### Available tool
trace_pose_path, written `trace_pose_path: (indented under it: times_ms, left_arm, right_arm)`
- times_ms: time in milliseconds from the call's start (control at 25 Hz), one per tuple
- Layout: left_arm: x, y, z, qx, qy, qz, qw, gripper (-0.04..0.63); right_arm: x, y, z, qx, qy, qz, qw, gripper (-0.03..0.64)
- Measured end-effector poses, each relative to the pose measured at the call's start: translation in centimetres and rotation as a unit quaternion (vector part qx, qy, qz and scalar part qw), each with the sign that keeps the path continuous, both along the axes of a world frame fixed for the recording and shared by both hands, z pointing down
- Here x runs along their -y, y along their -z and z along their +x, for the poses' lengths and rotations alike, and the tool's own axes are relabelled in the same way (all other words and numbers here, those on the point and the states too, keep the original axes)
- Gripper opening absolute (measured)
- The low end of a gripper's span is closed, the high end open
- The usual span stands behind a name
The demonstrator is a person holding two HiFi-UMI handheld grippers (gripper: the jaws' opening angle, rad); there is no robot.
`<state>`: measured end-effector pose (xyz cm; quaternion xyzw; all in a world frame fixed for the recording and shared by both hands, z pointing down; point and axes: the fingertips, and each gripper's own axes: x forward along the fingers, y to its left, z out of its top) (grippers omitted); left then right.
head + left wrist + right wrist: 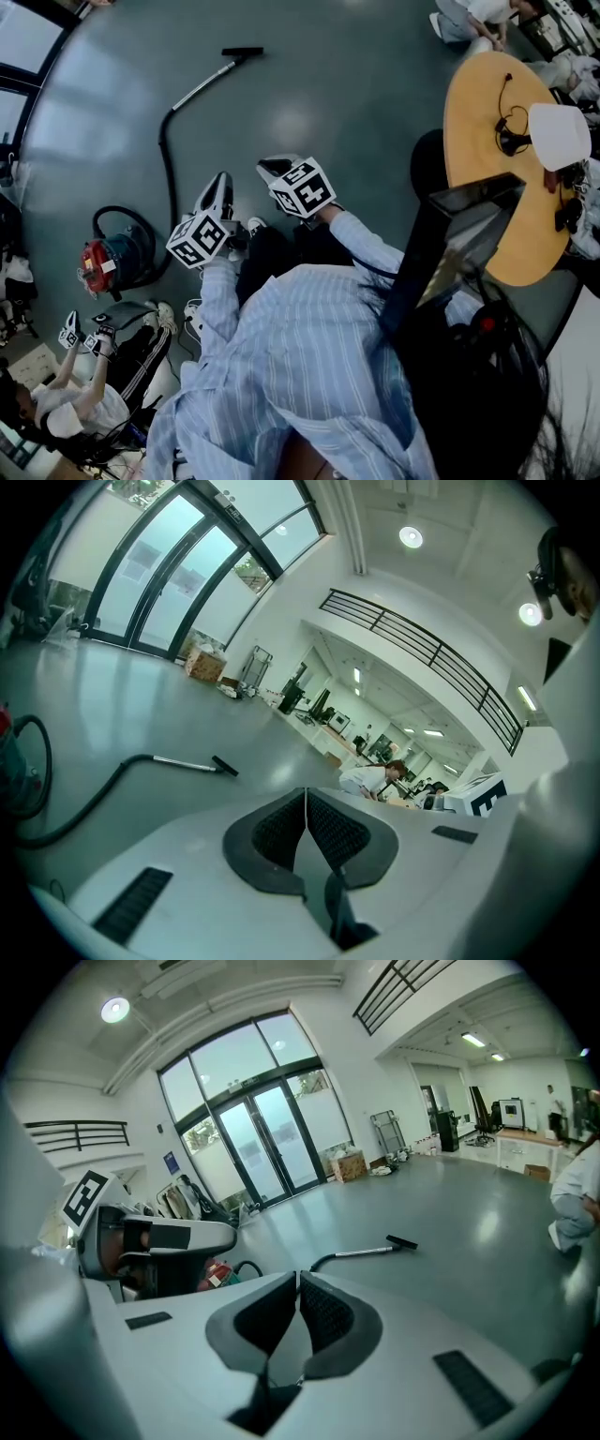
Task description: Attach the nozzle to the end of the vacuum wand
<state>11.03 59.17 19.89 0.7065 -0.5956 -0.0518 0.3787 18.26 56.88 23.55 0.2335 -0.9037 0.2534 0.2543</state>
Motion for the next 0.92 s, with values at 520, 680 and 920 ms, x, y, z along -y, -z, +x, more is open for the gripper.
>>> trace_pose_path:
  times_ms: [520, 680, 920]
  left_arm:
    - [-6.0, 0.1, -6.4, 0.015, 0.01, -0.003, 0.9998, 0.012]
    - [-7.5, 0.6, -7.7, 0.007, 0.022, 0.002, 0.9997, 0.012]
    - [-10.9, 0.0, -10.1, -0.015, 0.047, 0.001, 0.9988, 0.012]
  right_arm:
    - [-4.5, 1.0, -4.5, -0.005, -0.005, 0.009, 1.0, 0.018]
    - [-6.1, 1.4, -5.9, -0.01, 0.011, 0.01, 1.0, 0.018]
    - [-9.3, 2.0, -8.4, -0.014, 0.035, 0.02, 0.999, 0.018]
